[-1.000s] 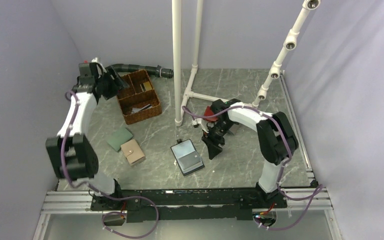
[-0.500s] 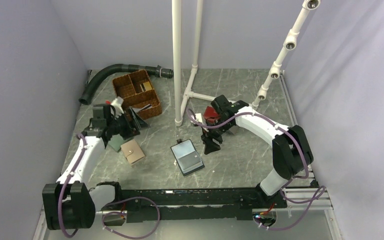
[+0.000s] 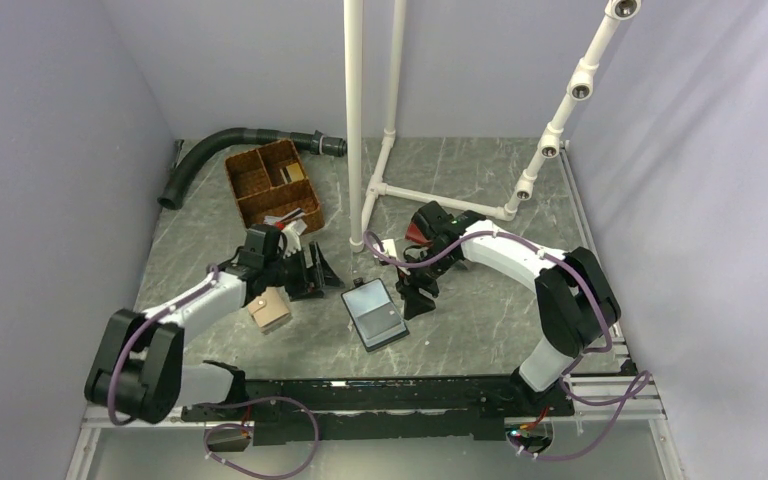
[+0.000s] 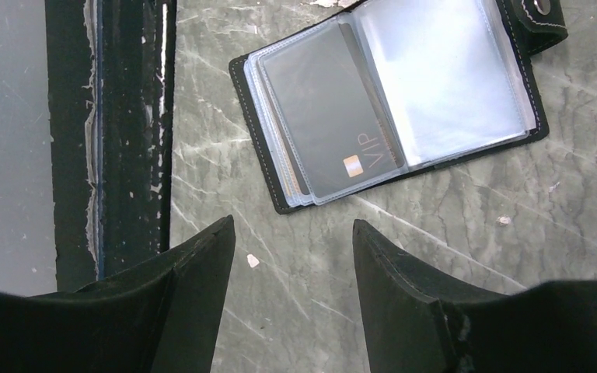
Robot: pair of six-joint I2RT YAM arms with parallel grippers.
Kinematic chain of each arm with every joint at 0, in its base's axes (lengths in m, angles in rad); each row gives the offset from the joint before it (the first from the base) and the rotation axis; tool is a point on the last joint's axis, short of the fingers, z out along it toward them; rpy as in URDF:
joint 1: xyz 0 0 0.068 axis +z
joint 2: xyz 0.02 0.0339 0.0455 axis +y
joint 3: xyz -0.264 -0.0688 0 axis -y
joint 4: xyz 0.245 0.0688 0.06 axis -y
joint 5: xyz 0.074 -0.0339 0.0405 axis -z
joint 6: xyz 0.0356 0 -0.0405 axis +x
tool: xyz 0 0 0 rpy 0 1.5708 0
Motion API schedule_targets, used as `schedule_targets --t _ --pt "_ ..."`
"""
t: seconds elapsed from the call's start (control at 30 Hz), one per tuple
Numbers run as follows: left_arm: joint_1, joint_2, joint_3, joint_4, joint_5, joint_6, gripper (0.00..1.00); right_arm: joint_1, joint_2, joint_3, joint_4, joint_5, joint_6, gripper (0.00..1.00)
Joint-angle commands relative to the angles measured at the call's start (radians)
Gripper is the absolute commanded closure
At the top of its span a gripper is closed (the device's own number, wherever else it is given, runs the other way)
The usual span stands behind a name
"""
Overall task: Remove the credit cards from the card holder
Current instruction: Remove the credit card from the card holder.
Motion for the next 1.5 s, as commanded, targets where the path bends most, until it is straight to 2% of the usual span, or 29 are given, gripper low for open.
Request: schedule_targets --t 0.0,0.23,0.43,0.5,0.7,0.83,1.0,1.13,1.23,1.37,1.47 --pt "-0.021 0.105 0.022 0.145 0.029 0.070 0.23 -0.001 -0.010 -0.005 0.025 -0.017 -0.005 0.41" --pt "-0.030 0.275 0.082 0.177 0.120 0.137 0.33 -0.002 -0.028 -0.032 0.037 -0.023 -0.007 0.41" --pt "-0.062 0.357 0.103 0.201 0.149 0.185 0.34 -0.005 -0.032 -0.038 0.040 -0.036 -0.007 0.41" --pt "-0.076 0.383 0.120 0.194 0.160 0.215 0.37 -0.008 -0.033 -0.035 0.038 -0.040 -0.005 0.41" --pt "-0.113 0.432 0.149 0.156 0.135 0.259 0.40 -0.014 -0.038 -0.040 0.037 -0.046 -0.007 0.42" --pt "-0.147 0.434 0.152 0.085 0.049 0.272 0.44 -0.018 -0.041 -0.044 0.041 -0.046 -0.007 0.42" --pt "-0.176 0.373 0.083 0.171 -0.019 0.180 0.54 -0.018 -0.038 -0.066 0.072 -0.053 0.022 0.42" --pt "-0.192 0.312 0.024 0.248 -0.042 0.074 0.55 -0.017 -0.042 -0.100 0.155 -0.032 0.112 0.44" --pt "-0.192 0.250 -0.036 0.287 -0.056 -0.003 0.56 0.002 -0.052 -0.126 0.193 -0.018 0.119 0.48" --pt "-0.192 0.190 -0.110 0.339 -0.041 -0.118 0.60 0.124 -0.062 -0.147 0.204 0.044 0.063 0.50" --pt "-0.192 0.182 -0.149 0.360 -0.012 -0.176 0.71 0.160 -0.044 -0.130 0.206 0.077 0.069 0.50"
